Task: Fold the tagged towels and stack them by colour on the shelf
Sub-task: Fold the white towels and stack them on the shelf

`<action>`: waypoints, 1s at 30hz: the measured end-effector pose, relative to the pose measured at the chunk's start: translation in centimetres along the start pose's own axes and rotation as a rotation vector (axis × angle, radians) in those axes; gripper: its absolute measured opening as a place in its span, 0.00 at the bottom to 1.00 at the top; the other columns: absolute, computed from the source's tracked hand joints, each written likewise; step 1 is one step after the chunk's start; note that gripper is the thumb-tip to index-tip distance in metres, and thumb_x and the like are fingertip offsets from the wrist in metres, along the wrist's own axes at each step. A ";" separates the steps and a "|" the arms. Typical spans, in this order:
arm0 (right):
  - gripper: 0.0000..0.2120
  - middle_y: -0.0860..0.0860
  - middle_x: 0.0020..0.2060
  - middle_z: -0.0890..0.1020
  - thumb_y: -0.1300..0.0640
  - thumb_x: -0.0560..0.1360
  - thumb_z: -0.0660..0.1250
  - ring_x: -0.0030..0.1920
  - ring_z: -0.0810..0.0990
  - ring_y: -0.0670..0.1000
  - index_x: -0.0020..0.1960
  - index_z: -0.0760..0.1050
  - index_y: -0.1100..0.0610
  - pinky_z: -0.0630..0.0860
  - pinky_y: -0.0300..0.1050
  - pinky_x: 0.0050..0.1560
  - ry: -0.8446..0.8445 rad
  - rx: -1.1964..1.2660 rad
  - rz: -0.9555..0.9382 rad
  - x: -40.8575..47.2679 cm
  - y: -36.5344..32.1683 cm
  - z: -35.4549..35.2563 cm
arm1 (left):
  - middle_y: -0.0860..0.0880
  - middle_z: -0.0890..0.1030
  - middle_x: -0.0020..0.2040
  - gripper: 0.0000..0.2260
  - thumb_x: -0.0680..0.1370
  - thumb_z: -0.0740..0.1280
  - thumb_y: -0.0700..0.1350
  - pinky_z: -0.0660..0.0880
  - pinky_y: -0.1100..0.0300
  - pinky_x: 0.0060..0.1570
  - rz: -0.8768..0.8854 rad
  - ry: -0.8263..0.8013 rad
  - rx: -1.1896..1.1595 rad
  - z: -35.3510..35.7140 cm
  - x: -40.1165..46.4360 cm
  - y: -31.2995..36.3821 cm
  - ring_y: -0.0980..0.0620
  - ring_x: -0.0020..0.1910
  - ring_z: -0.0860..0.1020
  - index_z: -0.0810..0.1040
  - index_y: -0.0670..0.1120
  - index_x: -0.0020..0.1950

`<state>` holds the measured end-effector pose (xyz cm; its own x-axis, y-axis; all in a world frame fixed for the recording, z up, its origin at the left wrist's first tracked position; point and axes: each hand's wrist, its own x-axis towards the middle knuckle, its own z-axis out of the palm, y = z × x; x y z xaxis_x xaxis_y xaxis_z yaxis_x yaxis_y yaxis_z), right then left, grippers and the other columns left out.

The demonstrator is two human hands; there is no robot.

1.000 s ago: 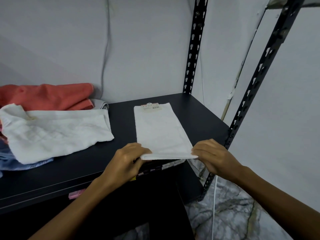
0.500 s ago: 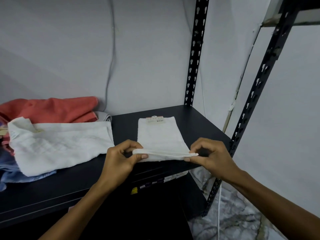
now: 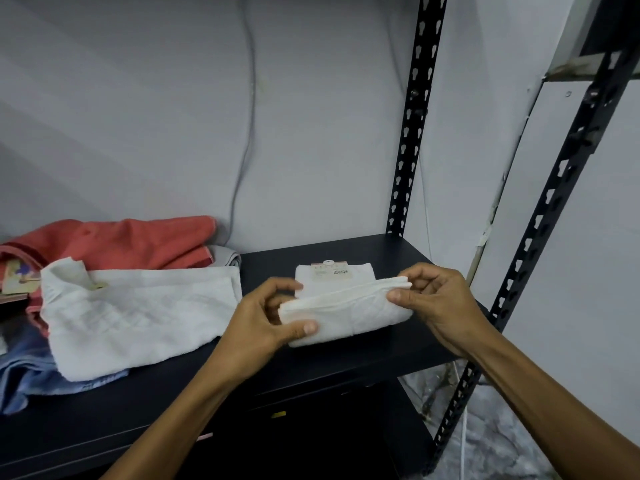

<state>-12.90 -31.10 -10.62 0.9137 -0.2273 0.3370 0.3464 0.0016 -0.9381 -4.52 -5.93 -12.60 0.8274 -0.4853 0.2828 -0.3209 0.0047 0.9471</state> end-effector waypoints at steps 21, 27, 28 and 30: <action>0.09 0.52 0.51 0.77 0.59 0.81 0.56 0.47 0.77 0.53 0.58 0.72 0.55 0.73 0.45 0.40 0.346 -0.806 0.419 12.6 8.8 2.4 | 0.48 0.76 0.56 0.26 0.78 0.68 0.40 0.80 0.51 0.44 -0.592 0.168 -0.151 1.1 12.7 -5.1 0.46 0.52 0.79 0.63 0.52 0.72; 0.07 0.52 0.49 0.79 0.59 0.77 0.59 0.47 0.78 0.54 0.52 0.74 0.55 0.75 0.47 0.41 0.400 -0.901 0.429 13.0 9.3 2.0 | 0.48 0.75 0.52 0.23 0.79 0.66 0.38 0.80 0.53 0.42 -0.586 0.185 -0.100 1.3 13.3 -6.0 0.46 0.50 0.80 0.64 0.51 0.71; 0.07 0.52 0.49 0.79 0.59 0.78 0.59 0.46 0.77 0.54 0.53 0.74 0.55 0.74 0.46 0.41 0.406 -0.914 0.424 12.9 9.2 2.0 | 0.48 0.75 0.52 0.22 0.79 0.67 0.39 0.80 0.53 0.41 -0.591 0.182 -0.094 1.3 13.3 -6.0 0.47 0.50 0.79 0.65 0.49 0.71; 0.08 0.52 0.50 0.79 0.58 0.78 0.59 0.46 0.76 0.54 0.54 0.74 0.55 0.72 0.46 0.41 0.370 -0.985 0.422 12.8 9.2 1.8 | 0.48 0.75 0.52 0.22 0.79 0.68 0.41 0.79 0.53 0.43 -0.607 0.178 -0.083 1.1 13.5 -6.1 0.47 0.51 0.79 0.65 0.47 0.70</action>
<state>2.39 -32.25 -14.82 0.7423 -0.6643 0.0877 -0.4420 -0.5839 -0.6810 8.08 -13.47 -14.74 0.9168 -0.2704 -0.2938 0.2599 -0.1543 0.9532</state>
